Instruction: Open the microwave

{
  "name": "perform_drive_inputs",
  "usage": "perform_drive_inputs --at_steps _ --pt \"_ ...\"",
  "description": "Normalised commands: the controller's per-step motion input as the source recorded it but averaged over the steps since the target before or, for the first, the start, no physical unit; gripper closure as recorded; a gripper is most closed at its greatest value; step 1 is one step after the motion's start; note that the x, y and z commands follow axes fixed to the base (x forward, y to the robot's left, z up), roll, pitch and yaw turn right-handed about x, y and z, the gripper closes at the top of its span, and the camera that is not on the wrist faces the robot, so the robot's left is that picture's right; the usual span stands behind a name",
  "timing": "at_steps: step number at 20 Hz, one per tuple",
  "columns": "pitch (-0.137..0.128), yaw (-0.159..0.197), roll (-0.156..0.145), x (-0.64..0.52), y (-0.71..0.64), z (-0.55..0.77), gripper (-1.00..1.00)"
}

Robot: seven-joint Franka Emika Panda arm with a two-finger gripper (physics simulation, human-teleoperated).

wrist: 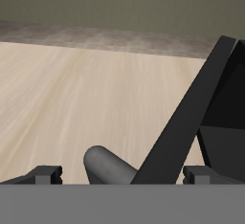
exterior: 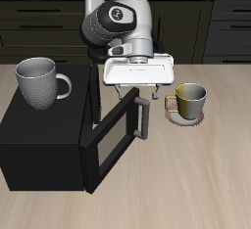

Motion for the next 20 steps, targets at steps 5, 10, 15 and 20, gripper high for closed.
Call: perform_drive_inputs --at_steps 5,10,15,20 --pt "0.020 -0.036 0.021 0.11 0.12 -0.10 -1.00" --pt "0.004 -0.024 0.009 0.07 0.08 -0.06 -1.00" --pt "0.010 -0.036 0.038 0.10 0.14 -0.09 -1.00" --pt "0.011 -0.024 0.029 0.15 0.14 -0.08 -1.00"
